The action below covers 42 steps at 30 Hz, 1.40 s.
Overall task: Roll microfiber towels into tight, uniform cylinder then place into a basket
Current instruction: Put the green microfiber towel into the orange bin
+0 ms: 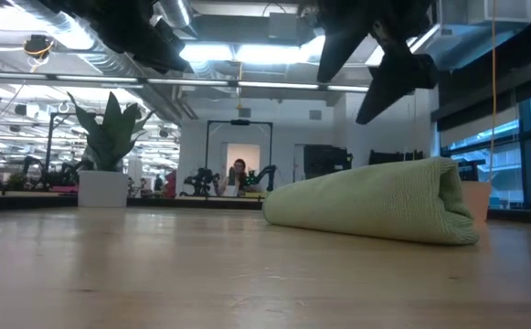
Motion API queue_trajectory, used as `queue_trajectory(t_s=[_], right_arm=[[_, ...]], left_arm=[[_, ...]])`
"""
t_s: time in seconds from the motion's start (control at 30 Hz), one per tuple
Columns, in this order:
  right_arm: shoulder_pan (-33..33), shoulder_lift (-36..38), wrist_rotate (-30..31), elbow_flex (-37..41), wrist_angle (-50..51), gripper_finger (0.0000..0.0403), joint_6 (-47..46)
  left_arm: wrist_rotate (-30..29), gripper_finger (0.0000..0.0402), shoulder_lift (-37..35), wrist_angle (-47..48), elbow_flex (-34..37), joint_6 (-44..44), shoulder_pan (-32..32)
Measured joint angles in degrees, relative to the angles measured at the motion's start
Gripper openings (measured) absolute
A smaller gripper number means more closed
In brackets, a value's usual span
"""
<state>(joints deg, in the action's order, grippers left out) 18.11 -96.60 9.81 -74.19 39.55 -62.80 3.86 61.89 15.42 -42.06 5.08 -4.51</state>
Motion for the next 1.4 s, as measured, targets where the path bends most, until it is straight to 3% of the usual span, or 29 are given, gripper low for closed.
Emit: queue_trajectory(t_s=[0.1,0.37,0.67,0.83,1.0,1.23,1.4], right_arm=[[-0.54,0.0,0.17,0.0,0.57,0.039,0.0],[-0.71,-0.04,0.63,0.0,-1.55,0.0337,-0.06],[-3.2,-0.31,-0.49,0.0,2.57,0.0327,2.67],[-7.12,-2.88,-10.58,0.22,2.17,0.0328,6.35],[-10.15,-6.44,-16.07,0.26,2.2,0.0328,8.69],[-11.44,-7.19,-17.28,0.24,3.15,0.0328,10.53],[-11.44,-6.8,-17.43,0.24,3.12,0.0328,6.5]], left_arm=[[0.0,0.0064,0.02,0.0,0.01,0.0,0.0],[0.0,0.0064,0.02,-0.01,0.0,0.0,-0.01],[0.0,0.0064,0.02,-0.02,0.0,0.0,-0.01],[0.0,0.0064,0.02,-0.02,0.0,0.02,0.0],[0.0,0.0064,0.02,-0.02,0.0,0.01,0.0],[0.0,0.0064,0.02,-0.02,0.0,0.02,0.0],[0.0,0.0064,0.02,-0.02,0.0,0.02,0.0]])
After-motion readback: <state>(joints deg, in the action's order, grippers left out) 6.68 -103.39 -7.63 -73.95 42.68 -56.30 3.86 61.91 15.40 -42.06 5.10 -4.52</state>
